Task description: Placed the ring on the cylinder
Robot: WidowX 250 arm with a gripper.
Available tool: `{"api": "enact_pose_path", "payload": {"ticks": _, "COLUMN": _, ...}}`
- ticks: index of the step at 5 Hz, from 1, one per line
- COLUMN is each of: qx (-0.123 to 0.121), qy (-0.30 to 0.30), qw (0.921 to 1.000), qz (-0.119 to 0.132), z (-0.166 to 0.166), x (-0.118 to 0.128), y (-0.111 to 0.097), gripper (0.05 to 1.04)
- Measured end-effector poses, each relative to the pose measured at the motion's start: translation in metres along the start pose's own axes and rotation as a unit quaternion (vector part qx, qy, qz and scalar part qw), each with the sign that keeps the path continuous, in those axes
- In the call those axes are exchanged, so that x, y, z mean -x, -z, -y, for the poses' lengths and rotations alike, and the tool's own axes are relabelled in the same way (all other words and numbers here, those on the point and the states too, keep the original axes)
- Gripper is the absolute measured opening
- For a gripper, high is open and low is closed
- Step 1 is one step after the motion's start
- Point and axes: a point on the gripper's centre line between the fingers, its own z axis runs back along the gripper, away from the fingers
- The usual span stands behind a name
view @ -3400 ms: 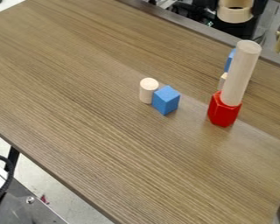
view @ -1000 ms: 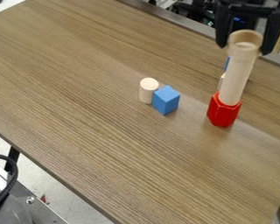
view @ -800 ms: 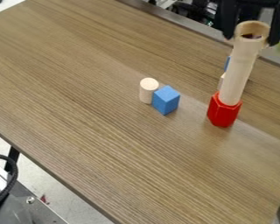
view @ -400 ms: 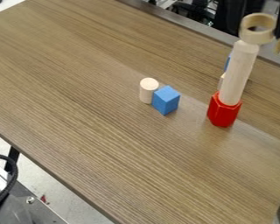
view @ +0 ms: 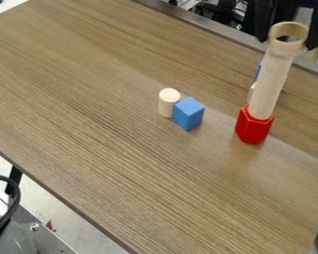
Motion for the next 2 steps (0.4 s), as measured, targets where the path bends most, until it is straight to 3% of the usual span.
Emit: {"api": "enact_pose_path", "payload": {"ticks": 2, "qx": -0.003, "qy": -0.001, "qw": 1.0000, "qz": -0.002, "z": -0.0025, "x": -0.0003, "y": 0.0056, "gripper": 0.754}}
